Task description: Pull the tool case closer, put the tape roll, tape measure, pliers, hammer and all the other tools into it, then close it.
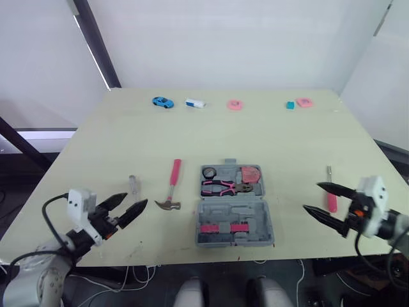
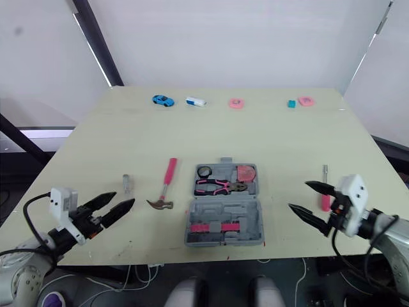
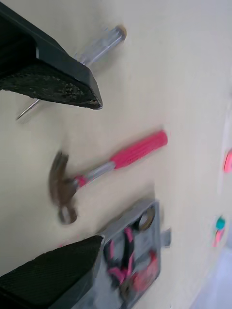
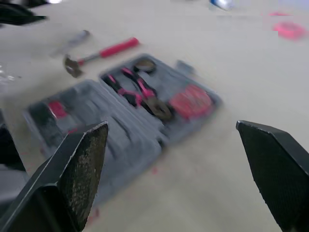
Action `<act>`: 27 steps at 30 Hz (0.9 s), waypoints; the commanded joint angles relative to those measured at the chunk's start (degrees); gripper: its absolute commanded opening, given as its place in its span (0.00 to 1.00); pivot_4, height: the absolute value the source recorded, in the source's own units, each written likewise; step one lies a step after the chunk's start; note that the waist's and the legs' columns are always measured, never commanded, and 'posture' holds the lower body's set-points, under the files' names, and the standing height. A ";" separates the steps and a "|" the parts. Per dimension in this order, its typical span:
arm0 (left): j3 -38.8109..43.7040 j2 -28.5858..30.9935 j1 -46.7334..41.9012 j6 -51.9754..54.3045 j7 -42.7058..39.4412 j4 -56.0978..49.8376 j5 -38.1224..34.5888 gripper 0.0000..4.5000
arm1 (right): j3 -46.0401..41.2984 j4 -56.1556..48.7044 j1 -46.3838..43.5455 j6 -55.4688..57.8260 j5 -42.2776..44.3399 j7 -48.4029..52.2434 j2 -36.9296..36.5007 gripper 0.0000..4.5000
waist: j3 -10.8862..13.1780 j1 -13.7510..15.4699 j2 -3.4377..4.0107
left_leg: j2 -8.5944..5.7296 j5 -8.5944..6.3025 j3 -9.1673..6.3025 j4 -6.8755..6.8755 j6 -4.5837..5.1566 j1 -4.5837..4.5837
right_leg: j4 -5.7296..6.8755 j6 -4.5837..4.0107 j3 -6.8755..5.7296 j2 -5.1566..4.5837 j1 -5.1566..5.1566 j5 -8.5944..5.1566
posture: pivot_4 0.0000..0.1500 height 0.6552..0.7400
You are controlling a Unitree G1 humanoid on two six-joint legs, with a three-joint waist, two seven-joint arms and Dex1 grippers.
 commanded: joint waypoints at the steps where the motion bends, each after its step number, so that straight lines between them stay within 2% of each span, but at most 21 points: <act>1: 0.08 -1.17 -1.90 5.43 8.36 -3.97 0.02 0.98 | 3.26 -3.67 -3.43 0.11 2.13 0.72 0.28 0.99 | 0.00 0.02 0.00 | -0.02 0.00 -0.01 0.00 0.00 -0.01 | 0.00 0.00 0.00 0.00 0.00 0.00 | 1.00 1.00; 6: -1.23 -5.28 -6.59 10.81 23.70 -4.87 4.96 0.98 | 9.30 -4.92 -10.07 1.25 4.30 0.79 2.80 0.99 | 0.01 0.00 -0.08 | -0.09 0.01 -0.04 0.02 0.01 0.00 | 0.04 0.10 0.03 -0.01 0.02 0.07 | 1.00 1.00; 10: -3.73 -7.79 -9.88 12.94 32.10 -4.09 10.16 0.98 | 13.54 -3.92 -14.38 1.73 3.82 1.36 3.62 0.99 | -0.01 0.01 -0.13 | -0.12 0.01 -0.07 0.01 0.01 0.00 | 0.06 0.01 0.02 -0.01 0.03 0.28 | 1.00 1.00; 19: -6.96 -10.87 -18.94 12.13 36.57 8.26 15.40 0.98 | 14.54 -2.71 -17.21 1.85 4.14 1.91 3.01 0.99 | -0.01 0.44 -0.21 | -0.20 0.01 -0.11 0.03 0.01 -0.01 | 0.06 -0.01 0.00 -0.03 0.05 0.30 | 1.00 1.00; 20: -7.00 -11.17 -19.60 11.77 36.98 9.62 15.92 0.90 | 14.43 -2.70 -17.26 1.79 4.09 1.98 2.83 1.00 | -0.01 0.43 -0.22 | -0.20 0.01 -0.12 0.03 0.01 -0.01 | 0.07 -0.01 0.00 -0.03 0.05 0.30 | 1.00 1.00; 21: -7.04 -11.37 -20.03 11.57 37.18 10.61 16.33 0.86 | 14.29 -2.70 -17.28 1.78 4.10 1.96 2.70 1.00 | -0.01 0.41 -0.22 | -0.20 0.01 -0.13 0.03 0.01 -0.02 | 0.07 -0.01 -0.01 -0.03 0.05 0.30 | 1.00 1.00; 24: -6.82 -12.09 -20.79 10.73 37.26 12.74 16.78 0.61 | 13.89 -2.61 -17.18 1.69 4.09 1.88 2.33 1.00 | 0.00 0.13 -0.22 | -0.20 0.01 -0.12 0.03 0.01 -0.01 | 0.07 0.00 0.01 -0.03 0.05 0.31 | 1.00 1.00; 27: -6.86 -12.67 -20.92 9.75 36.63 13.85 16.96 0.25 | 13.63 -2.45 -16.67 1.40 3.94 1.89 1.91 1.00 | 0.00 0.16 -0.22 | -0.20 0.01 -0.14 0.03 0.01 -0.01 | 0.09 0.00 -0.01 -0.03 0.06 0.31 | 1.00 1.00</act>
